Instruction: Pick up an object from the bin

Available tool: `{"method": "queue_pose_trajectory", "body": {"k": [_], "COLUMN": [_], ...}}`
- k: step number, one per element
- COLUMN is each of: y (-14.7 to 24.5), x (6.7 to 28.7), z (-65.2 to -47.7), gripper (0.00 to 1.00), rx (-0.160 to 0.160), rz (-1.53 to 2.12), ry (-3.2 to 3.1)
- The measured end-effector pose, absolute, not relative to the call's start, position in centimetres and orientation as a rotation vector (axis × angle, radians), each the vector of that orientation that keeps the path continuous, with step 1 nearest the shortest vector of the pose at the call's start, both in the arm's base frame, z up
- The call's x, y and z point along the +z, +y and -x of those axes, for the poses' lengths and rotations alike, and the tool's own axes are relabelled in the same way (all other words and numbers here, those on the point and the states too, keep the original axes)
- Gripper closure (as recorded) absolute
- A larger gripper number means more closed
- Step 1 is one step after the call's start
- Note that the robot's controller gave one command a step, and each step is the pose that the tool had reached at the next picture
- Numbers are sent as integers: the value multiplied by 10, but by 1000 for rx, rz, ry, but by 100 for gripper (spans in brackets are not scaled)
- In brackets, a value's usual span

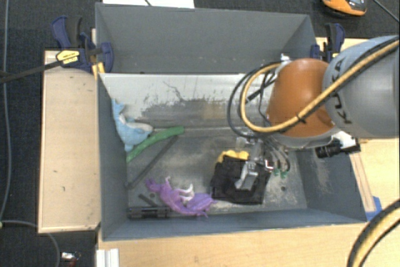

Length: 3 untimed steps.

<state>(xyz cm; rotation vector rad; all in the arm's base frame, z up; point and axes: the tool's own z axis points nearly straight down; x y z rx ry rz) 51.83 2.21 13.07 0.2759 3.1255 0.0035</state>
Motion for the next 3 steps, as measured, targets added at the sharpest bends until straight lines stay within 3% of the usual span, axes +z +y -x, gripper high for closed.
{"method": "queue_pose_trajectory", "body": {"k": [1,2,3], "y": [30,27,35], "x": [133,114,112], "z": [-529,-516,-506], "gripper": [0,0,0], "rx": [4,3,6], "rz": [-547,-574,-650], "ry": [3084,3083,3063]}}
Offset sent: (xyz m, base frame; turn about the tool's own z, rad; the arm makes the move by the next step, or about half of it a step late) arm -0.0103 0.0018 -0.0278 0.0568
